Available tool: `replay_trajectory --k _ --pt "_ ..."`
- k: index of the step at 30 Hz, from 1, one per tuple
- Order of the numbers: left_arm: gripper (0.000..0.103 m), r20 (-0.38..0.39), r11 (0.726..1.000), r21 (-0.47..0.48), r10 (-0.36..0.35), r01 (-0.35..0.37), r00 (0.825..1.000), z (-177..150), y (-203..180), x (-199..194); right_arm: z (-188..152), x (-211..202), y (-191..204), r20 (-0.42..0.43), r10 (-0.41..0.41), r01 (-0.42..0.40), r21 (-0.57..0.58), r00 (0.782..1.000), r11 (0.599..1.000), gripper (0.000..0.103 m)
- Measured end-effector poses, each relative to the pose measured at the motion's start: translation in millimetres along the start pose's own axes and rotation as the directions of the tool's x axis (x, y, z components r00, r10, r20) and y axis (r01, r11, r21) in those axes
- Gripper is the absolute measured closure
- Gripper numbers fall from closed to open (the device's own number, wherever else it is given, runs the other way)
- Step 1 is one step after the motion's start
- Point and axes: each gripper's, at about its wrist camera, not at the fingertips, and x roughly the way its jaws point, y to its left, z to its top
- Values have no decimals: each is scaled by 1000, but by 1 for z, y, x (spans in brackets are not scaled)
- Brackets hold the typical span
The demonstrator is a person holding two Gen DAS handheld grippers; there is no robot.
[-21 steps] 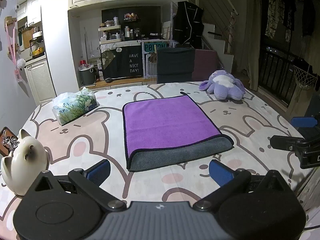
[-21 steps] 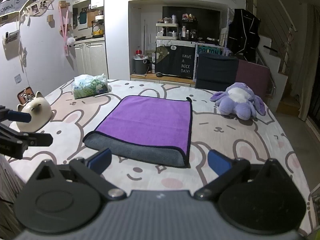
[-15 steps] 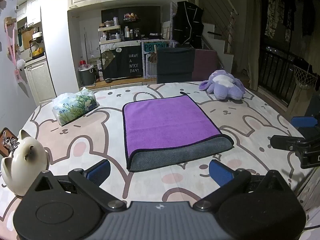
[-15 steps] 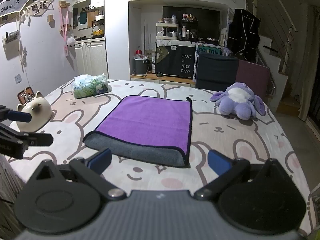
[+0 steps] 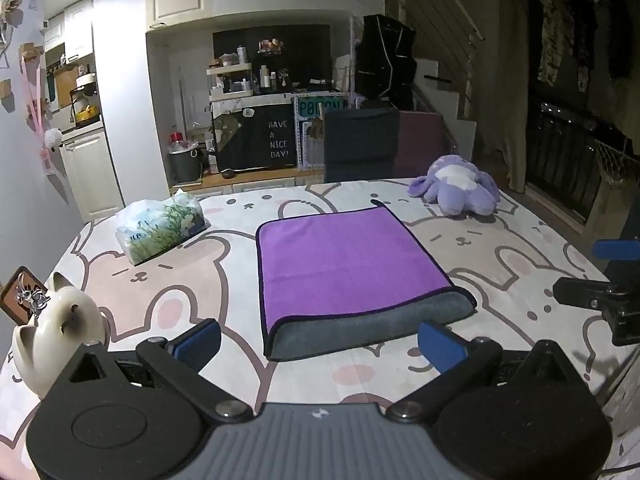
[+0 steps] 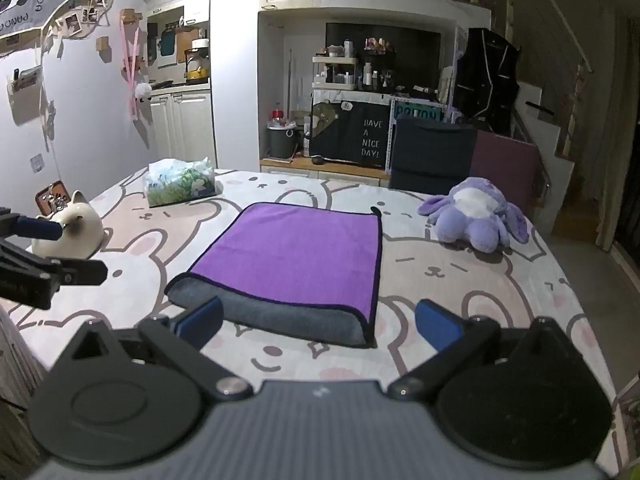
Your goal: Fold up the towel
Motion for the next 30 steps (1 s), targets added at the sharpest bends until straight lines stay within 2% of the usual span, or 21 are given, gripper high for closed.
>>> replay_trajectory --k 16,21,30 --pt "0 97 998 -48 39 -34 994 33 7 -8 19 -2 -1 92 6 -2 -42 996 999 0" --pt "0 125 999 -32 44 -40 991 47 6 -3 23 7 -4 84 15 -11 -49 996 999 0" --pt "0 119 999 26 39 -42 992 56 -1 25 29 21 -2 110 11 -1 -92 994 996 0"
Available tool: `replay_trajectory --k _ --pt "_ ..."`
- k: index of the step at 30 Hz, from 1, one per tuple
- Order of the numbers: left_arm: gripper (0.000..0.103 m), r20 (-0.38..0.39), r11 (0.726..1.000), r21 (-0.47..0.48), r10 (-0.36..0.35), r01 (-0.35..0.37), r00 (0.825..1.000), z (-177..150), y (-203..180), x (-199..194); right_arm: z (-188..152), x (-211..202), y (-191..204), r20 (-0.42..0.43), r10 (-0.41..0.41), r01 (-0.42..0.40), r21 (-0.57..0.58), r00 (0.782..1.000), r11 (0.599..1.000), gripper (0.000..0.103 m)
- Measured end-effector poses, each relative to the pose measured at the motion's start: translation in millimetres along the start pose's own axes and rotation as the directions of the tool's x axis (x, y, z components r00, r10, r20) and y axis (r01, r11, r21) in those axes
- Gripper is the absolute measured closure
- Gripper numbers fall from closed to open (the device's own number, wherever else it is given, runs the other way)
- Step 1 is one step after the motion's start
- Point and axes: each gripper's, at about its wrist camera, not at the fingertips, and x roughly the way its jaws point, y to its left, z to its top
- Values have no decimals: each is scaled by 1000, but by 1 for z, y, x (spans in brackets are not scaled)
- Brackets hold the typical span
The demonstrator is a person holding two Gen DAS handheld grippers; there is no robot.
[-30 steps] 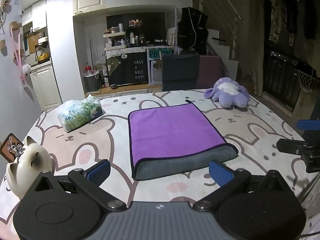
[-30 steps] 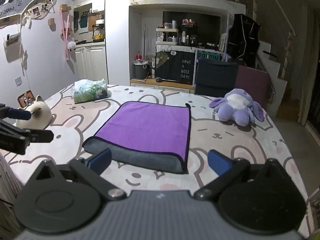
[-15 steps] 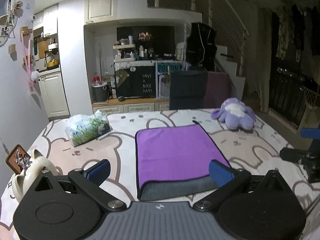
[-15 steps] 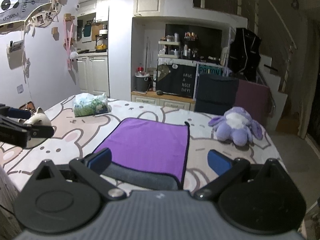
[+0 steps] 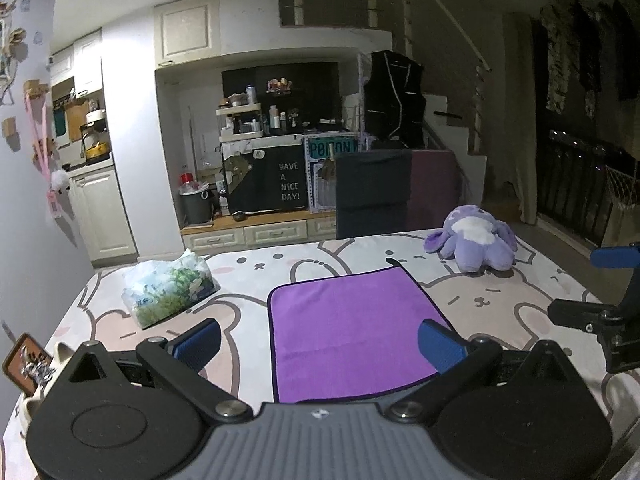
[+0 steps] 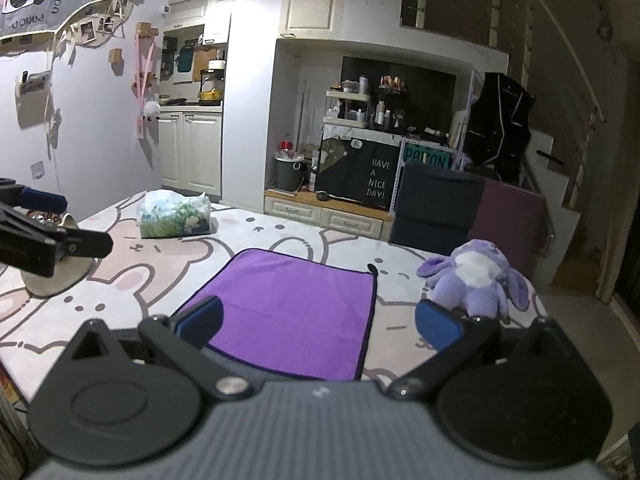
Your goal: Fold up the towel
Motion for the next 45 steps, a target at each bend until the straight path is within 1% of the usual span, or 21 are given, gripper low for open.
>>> replay_trajectory --k 4,7,10,19,26,30,33,36,38,42,45 --pt "0 -12 1000 -7 -6 6 1000 -1 0 15 3 5 -1 -7 19 -19 6 1000 1000 0" --pt "0 -36 1000 -18 -15 15 999 -3 2 30 3 10 -1 -14 40 -40 0 999 999 0" --pt "0 -65 1000 -22 -23 22 998 -7 3 45 2 19 -4 -39 52 -51 18 998 999 0" --pt "0 -132 998 -64 -20 12 991 -24 17 84 -9 48 -11 -111 66 -63 32 992 997 0" --pt "0 -209 998 -63 -11 -3 978 -44 27 115 -25 75 -17 -167 69 -59 61 984 996 0" --pt "0 -237 998 -65 -25 10 971 -56 30 127 -36 89 -20 -197 71 -59 65 978 996 0" --pt "0 -251 997 -70 -42 25 967 -63 31 132 -43 101 -23 -216 103 -92 58 971 994 0" --pt "0 -285 995 -86 -69 47 956 -72 33 140 -51 110 -23 -236 111 -102 49 965 994 0" --pt "0 -299 994 -88 -88 64 950 -77 34 144 -57 116 -23 -264 128 -117 57 956 991 0" --pt "0 -313 991 -88 -128 106 941 -85 41 153 -66 125 -26 -296 130 -118 57 946 991 0" --pt "0 -310 988 -100 -141 115 940 -87 46 158 -72 129 -28 -312 145 -127 76 939 989 0"
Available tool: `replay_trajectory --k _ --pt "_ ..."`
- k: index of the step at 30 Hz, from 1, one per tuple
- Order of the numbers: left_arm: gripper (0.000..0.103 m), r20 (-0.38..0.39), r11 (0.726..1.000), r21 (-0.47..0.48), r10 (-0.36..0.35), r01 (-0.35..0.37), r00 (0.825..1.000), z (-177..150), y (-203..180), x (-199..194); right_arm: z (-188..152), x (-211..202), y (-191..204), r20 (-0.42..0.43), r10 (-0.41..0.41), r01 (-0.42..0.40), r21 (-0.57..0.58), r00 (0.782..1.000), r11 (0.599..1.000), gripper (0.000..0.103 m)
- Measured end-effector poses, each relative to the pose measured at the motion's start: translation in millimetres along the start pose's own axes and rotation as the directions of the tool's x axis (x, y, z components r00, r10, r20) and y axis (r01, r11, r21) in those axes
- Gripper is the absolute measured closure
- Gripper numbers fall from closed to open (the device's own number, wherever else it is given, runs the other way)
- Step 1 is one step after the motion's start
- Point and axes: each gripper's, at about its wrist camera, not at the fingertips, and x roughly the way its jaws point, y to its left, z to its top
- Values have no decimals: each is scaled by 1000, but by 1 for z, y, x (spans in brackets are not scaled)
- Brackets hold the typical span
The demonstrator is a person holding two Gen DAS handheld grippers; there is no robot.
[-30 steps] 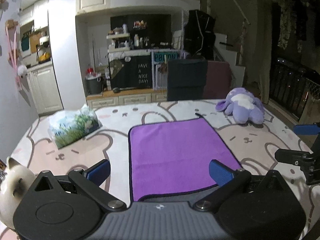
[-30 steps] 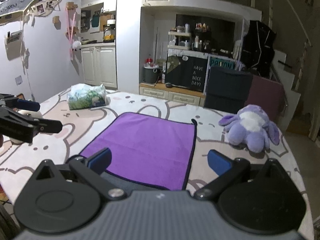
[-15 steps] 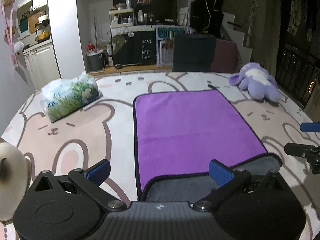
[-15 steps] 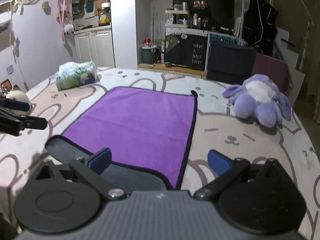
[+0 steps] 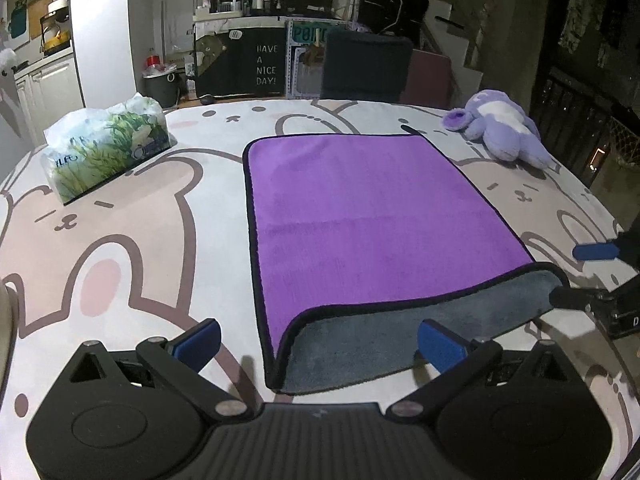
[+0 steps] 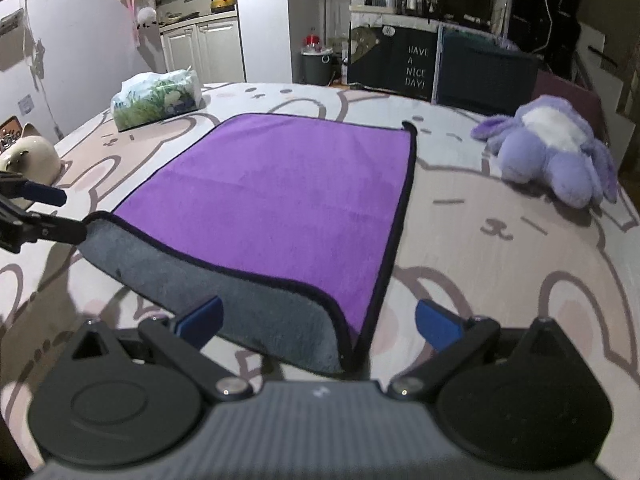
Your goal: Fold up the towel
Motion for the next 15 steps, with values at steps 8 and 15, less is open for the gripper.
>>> replay_trajectory --k 8,15 --pt "20 -45 993 -56 -107 105 993 3 13 6 1 9 -6 -31 14 -13 22 999 1000 1" --pt "37 -78 990 -87 -122 115 989 4 20 10 6 19 -15 -67 78 -75 52 995 996 26"
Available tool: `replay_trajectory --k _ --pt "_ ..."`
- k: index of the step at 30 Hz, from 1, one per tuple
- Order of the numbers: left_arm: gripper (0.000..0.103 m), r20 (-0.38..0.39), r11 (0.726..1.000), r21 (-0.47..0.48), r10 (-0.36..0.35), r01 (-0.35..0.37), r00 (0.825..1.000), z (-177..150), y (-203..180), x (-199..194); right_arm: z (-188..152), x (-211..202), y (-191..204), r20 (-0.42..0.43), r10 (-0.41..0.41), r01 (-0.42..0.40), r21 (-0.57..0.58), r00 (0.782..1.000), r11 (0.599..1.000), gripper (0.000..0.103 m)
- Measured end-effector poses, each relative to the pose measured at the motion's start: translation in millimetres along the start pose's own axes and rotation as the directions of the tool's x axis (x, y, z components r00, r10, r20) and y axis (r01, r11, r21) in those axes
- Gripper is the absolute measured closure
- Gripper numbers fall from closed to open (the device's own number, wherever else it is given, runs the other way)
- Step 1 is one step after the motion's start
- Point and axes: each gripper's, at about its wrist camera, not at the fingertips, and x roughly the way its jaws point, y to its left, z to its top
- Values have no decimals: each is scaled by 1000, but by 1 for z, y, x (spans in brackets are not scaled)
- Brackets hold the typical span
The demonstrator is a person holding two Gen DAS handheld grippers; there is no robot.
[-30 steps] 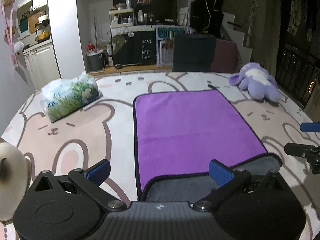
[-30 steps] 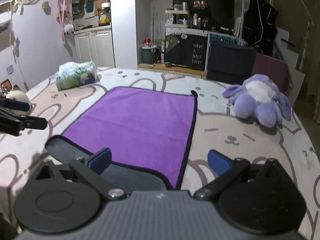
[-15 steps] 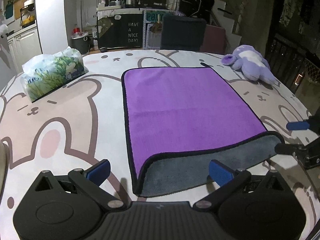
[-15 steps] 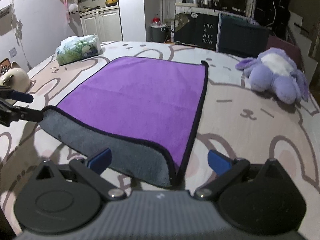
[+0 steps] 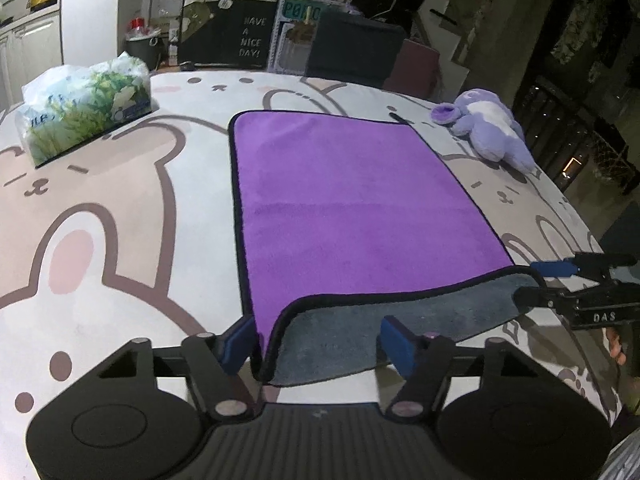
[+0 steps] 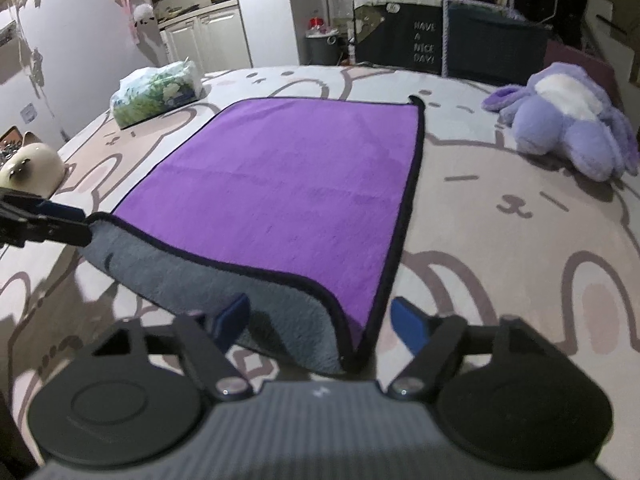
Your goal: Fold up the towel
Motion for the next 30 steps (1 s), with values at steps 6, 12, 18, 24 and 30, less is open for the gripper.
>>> replay_trajectory --k 6,12,18,24,30 --pt "43 -32 999 -37 14 -15 999 1 11 5 0 2 6 -36 68 -69 -33 997 997 39" --pt "52 -64 999 -29 -19 17 998 2 11 6 3 0 10 -68 67 -70 -57 995 996 52" --pt "60 -94 1000 -14 -16 14 995 -1 11 8 4 -4 2 -84 47 -51 -47 995 998 59" --pt "70 -105 1000 -21 -1 -1 994 0 15 9 1 -4 -3 -109 27 -34 -62 994 997 75" --pt "85 -116 1000 -6 22 -23 993 1 16 10 0 -5 -3 -119 -1 -9 -84 993 996 88"
